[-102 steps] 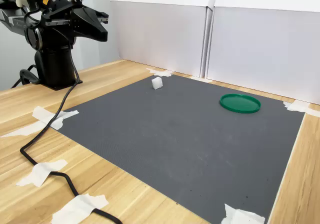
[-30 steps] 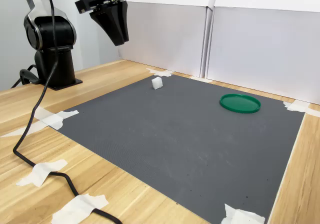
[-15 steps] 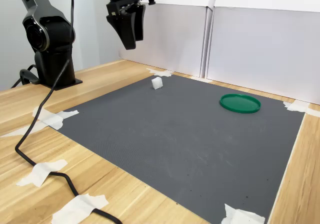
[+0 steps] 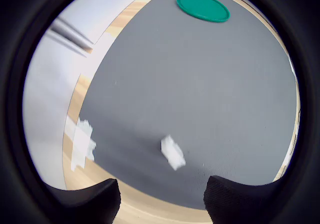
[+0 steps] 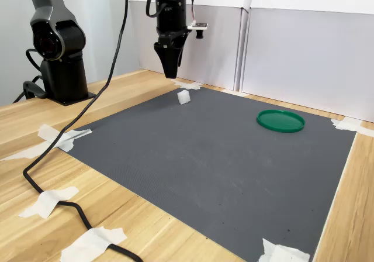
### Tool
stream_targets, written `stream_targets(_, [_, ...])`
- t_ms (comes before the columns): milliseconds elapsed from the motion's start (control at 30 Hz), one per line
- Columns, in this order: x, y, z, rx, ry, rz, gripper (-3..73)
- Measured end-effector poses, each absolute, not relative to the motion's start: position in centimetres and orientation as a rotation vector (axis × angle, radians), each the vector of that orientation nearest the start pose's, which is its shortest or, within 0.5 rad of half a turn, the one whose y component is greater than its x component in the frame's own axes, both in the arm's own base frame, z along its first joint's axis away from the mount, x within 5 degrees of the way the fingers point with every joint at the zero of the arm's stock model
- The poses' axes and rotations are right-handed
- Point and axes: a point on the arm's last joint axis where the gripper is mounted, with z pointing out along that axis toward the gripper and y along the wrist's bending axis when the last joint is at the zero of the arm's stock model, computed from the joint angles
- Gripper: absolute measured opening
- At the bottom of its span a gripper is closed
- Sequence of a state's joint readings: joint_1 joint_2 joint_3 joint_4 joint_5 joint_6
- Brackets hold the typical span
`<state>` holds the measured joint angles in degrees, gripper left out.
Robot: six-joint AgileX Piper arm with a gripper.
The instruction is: Grasp a white terminal and put it on the green lid.
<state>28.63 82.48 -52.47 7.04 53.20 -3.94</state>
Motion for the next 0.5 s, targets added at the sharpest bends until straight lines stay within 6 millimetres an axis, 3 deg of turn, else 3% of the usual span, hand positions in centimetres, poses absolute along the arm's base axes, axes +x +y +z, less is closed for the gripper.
stream_targets(233, [23.8, 14.0, 22.0, -0.571, 2.956, 0.216, 71.3])
stream_targets(500, [24.3, 14.3, 20.4, -0.55, 3.014, 0.195, 71.2])
